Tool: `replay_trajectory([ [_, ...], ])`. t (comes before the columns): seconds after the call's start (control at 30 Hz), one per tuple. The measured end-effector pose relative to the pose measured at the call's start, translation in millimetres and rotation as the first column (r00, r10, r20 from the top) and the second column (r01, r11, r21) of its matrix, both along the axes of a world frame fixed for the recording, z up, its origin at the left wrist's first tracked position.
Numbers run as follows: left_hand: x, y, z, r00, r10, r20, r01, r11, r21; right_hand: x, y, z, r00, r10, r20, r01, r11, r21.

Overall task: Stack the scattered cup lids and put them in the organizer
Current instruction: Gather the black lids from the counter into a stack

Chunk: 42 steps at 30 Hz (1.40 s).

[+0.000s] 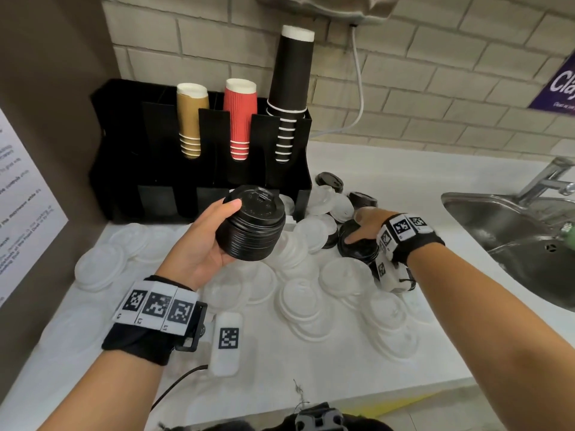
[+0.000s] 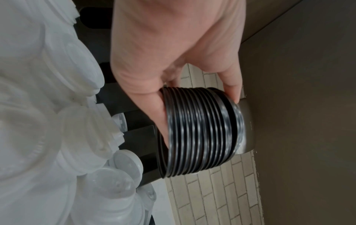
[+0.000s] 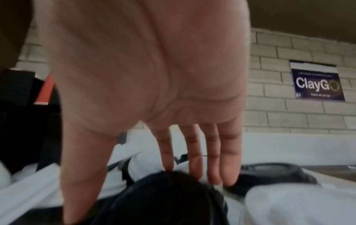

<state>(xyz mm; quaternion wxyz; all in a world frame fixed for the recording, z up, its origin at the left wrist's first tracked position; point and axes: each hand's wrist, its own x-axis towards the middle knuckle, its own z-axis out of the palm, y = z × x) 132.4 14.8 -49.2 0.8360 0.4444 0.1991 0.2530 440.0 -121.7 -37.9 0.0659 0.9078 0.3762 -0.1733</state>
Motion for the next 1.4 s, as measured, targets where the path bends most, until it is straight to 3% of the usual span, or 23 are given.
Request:
replay_trajectory([
  [0.13,-0.7,1.7,1.4,1.000,0.003,-0.002,-0.003,1.000,0.008,-3.8,5.6,-13.7,0.988,0.015,0.151,-0.012,1.000,-0.023],
  [0.4,-3.5,0.3,2.4,1.000,0.012,-0.004,-0.012,1.000,0.004,-16.1,6.1,-25.0,0.971,0.082,0.225,-0.051,0.989,-0.141],
  [0.53,-7.3,1.8,3.3,1.000,0.020,-0.008,-0.020,1.000,0.013,-19.4,16.1,4.5,0.982,0.046,0.181,-0.014,0.985,-0.173],
  [0.63,-9.0,1.8,2.2,1.000,0.025,-0.006,-0.025,1.000,0.010,-30.1,21.7,49.1,0.994,0.019,0.108,-0.009,0.996,-0.089],
  [0.7,-9.0,0.6,0.7,1.000,0.024,-0.005,-0.024,1.000,0.007,-43.2,23.5,76.5,0.998,0.048,-0.050,-0.042,0.991,0.125],
  [0.73,-9.2,-0.1,-0.3,1.000,0.024,-0.008,-0.024,1.000,0.009,-52.9,23.5,87.2,0.978,0.100,-0.185,-0.046,0.960,0.276],
  [0.8,-10.0,-2.4,-1.5,1.000,0.016,-0.020,-0.016,1.000,0.016,-80.0,22.2,100.2,0.868,0.267,-0.418,0.002,0.841,0.541],
  [0.87,-10.9,-4.9,-2.7,1.000,0.011,-0.029,-0.010,1.000,0.021,-108.7,21.9,101.4,0.762,0.415,-0.497,0.053,0.726,0.686],
  [0.97,-14.4,-10.7,-2.1,0.999,0.017,-0.033,-0.016,0.999,0.036,-140.8,21.4,84.0,0.686,0.518,-0.511,0.107,0.623,0.775],
  [1.07,-20.4,-15.3,-1.0,0.999,0.018,-0.051,-0.015,0.998,0.053,-159.3,18.1,62.0,0.667,0.530,-0.523,0.177,0.569,0.803],
  [1.17,-24.6,-18.0,-0.8,0.998,0.002,-0.069,0.003,0.998,0.069,-169.0,14.4,43.2,0.704,0.510,-0.494,0.216,0.510,0.833],
  [1.4,-28.7,-26.1,-1.2,0.995,0.021,-0.093,-0.014,0.997,0.081,-187.6,7.2,16.2,0.758,0.515,-0.401,0.183,0.422,0.888],
])
